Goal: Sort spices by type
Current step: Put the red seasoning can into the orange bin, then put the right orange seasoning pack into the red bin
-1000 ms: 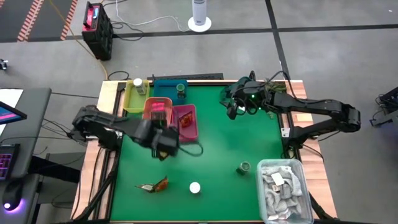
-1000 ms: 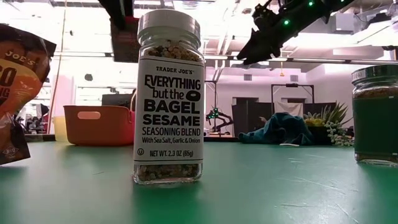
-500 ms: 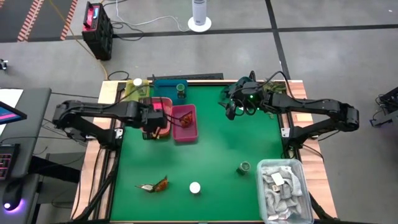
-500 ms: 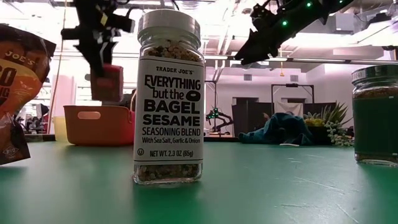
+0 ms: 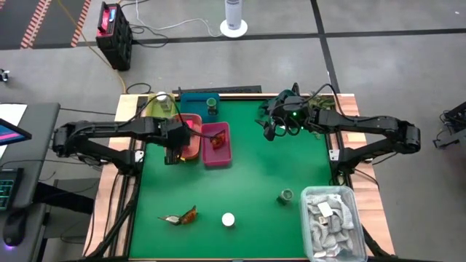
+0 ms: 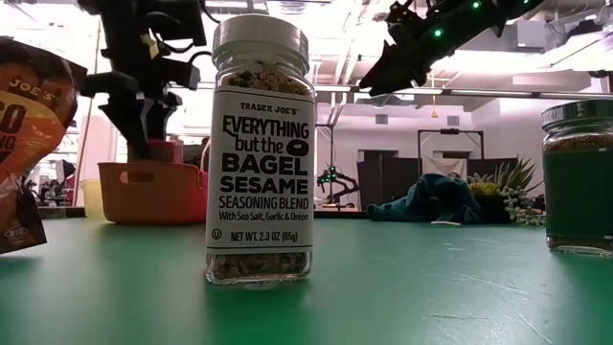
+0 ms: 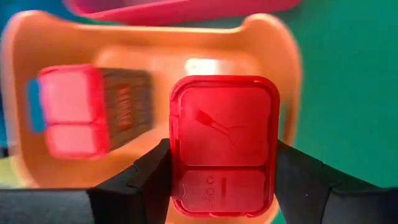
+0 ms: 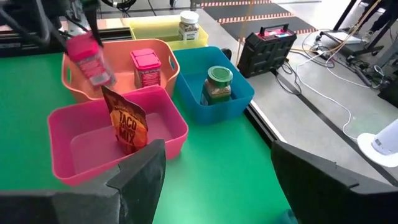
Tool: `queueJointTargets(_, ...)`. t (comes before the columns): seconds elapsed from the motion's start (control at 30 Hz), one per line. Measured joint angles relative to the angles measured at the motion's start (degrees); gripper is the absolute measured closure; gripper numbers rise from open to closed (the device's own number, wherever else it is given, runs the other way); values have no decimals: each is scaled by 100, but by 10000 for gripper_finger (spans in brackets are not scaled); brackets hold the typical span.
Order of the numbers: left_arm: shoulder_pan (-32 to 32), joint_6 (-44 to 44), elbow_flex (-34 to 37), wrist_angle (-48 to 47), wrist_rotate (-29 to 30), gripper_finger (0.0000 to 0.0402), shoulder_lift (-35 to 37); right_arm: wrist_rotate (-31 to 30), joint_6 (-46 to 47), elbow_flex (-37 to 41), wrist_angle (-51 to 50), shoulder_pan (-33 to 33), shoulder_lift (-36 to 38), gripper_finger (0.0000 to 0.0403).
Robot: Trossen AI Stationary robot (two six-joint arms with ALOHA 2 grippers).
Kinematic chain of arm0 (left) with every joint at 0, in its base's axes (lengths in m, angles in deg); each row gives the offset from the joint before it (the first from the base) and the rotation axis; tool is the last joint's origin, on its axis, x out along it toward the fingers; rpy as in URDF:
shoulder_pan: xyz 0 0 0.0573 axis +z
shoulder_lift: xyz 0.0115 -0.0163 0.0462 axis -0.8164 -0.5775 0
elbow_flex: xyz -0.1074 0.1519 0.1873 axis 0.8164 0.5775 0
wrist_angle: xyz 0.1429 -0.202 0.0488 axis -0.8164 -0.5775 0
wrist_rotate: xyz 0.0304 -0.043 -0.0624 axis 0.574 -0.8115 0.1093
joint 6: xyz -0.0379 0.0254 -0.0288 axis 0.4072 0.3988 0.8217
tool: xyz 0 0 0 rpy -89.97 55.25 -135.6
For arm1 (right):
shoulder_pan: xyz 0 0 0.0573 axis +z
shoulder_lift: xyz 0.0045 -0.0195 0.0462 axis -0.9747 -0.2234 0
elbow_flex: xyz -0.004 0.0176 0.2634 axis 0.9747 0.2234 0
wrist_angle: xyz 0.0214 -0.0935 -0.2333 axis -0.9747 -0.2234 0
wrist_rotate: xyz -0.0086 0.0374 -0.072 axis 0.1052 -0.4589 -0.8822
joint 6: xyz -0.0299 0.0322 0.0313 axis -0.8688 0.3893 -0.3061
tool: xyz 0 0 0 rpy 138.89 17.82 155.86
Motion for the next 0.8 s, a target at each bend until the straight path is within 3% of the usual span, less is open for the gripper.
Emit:
queueJointTargets(0.1,16,-73,195,224,-308,181,4,0,-6,0,-2,-1,0,86)
queueJointTargets(0.57,16,233,366,326,26,130,2,0,0,-2,-2,-2,0,86)
queueJointTargets(0.8,10,382,-290,-39,66,128,0,0,1,-7,-3,-2,0,86)
